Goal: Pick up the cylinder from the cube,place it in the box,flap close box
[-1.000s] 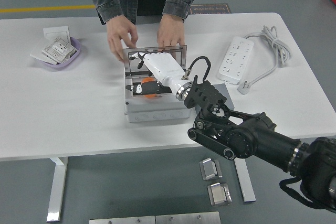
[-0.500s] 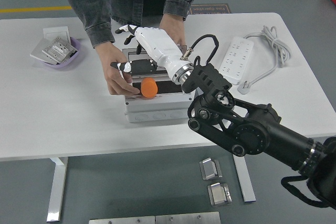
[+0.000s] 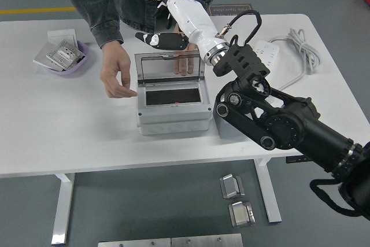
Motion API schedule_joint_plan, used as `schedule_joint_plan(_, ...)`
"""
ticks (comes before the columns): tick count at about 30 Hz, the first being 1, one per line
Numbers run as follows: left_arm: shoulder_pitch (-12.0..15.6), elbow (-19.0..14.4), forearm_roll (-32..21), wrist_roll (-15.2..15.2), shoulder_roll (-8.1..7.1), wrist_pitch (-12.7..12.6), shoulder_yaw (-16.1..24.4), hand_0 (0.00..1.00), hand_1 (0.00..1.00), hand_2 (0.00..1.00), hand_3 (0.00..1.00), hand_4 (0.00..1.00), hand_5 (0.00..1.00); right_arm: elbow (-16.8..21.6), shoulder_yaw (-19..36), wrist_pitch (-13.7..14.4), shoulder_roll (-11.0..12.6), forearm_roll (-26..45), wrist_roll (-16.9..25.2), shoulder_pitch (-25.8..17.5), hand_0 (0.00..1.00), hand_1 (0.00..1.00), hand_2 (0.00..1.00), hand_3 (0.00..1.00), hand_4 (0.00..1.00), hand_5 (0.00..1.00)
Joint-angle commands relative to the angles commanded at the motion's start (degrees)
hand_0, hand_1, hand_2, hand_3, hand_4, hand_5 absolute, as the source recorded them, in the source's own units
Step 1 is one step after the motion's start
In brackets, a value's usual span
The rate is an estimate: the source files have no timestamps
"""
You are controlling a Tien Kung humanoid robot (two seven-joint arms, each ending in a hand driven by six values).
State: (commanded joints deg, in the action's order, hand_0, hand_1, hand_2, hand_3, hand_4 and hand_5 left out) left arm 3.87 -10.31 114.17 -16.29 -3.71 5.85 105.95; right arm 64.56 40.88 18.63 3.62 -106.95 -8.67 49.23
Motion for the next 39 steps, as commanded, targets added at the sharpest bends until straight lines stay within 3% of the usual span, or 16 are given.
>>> schedule_joint_plan(9, -0.5, 0.0, 0.2, -0.1, 0.19, 0.2, -0.1, 0.69, 0.685, 0.61, 0.714, 0.704, 0.457, -5.4, 0.5, -0.9, -1.4, 2.4, 3.0, 0.9, 0.245, 0.367, 0.57, 0.783, 0.931, 0.558)
schedule_joint_plan(10, -0.6, 0.0, 0.3, -0.1, 0.16, 0.2, -0.1, 0.689, 0.685, 0.61, 0.714, 0.706, 0.459, -6.0, 0.5, -1.1, -1.6, 2.9, 3.4, 1.1, 0.339, 0.41, 0.57, 0.781, 0.929, 0.588)
schedule_joint_plan(15, -0.7, 0.0, 0.5, -0.1, 0.01, 0.2, 0.0, 0.689, 0.685, 0.61, 0.714, 0.706, 0.459, -9.2, -0.3, -1.5, -2.6, 5.1, 4.7, 1.4, 0.339, 0.41, 0.57, 0.781, 0.929, 0.588)
schedule_joint_plan(16, -0.7, 0.0, 0.5, -0.1, 0.01, 0.2, -0.1, 0.689, 0.685, 0.61, 0.715, 0.706, 0.459, -9.8, -0.5, -1.6, -2.9, 5.4, 4.9, 1.5, 0.735, 0.665, 0.646, 0.77, 0.947, 0.662)
schedule_joint_plan(21, -0.8, 0.0, 0.8, -0.2, 0.15, 0.3, 0.0, 0.689, 0.685, 0.61, 0.715, 0.706, 0.459, -12.4, -1.0, -1.7, -3.6, 6.2, 5.8, 1.6, 0.735, 0.665, 0.646, 0.77, 0.947, 0.662)
schedule_joint_plan(22, -0.9, 0.0, 0.8, -0.2, 0.19, 0.3, -0.1, 0.689, 0.685, 0.61, 0.714, 0.708, 0.459, -12.8, -1.0, -1.7, -3.6, 6.2, 5.9, 1.6, 0.787, 0.708, 0.682, 0.765, 0.954, 0.675)
schedule_joint_plan(39, -1.2, 0.0, 1.0, 0.0, 0.41, 0.4, -0.4, 0.689, 0.684, 0.609, 0.714, 0.709, 0.454, -18.4, 0.4, -1.8, -3.6, 6.4, 7.6, 0.7, 0.801, 0.711, 0.683, 0.759, 0.946, 0.683)
